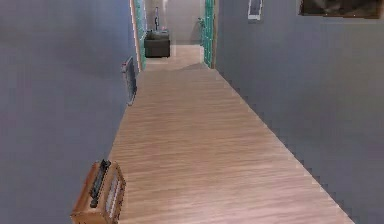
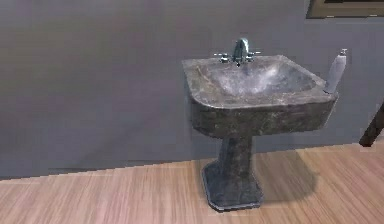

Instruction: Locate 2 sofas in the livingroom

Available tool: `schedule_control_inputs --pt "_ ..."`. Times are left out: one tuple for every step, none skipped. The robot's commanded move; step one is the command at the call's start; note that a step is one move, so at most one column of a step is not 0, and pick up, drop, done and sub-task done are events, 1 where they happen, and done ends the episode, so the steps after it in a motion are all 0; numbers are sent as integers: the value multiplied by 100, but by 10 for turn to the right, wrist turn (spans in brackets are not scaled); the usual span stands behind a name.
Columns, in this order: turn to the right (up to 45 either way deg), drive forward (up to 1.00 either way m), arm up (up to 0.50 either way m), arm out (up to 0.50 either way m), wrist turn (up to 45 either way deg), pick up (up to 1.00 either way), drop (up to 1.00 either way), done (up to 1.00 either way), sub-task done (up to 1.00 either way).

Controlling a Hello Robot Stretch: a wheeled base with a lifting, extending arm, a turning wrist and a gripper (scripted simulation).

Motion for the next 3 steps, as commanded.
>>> schedule_control_inputs --pt "-30 0 0 0 0 0 0 0 0" --pt "210 0 0 0 0 0 0 0 0" --pt "0 65 0 0 0 0 0 0 0"
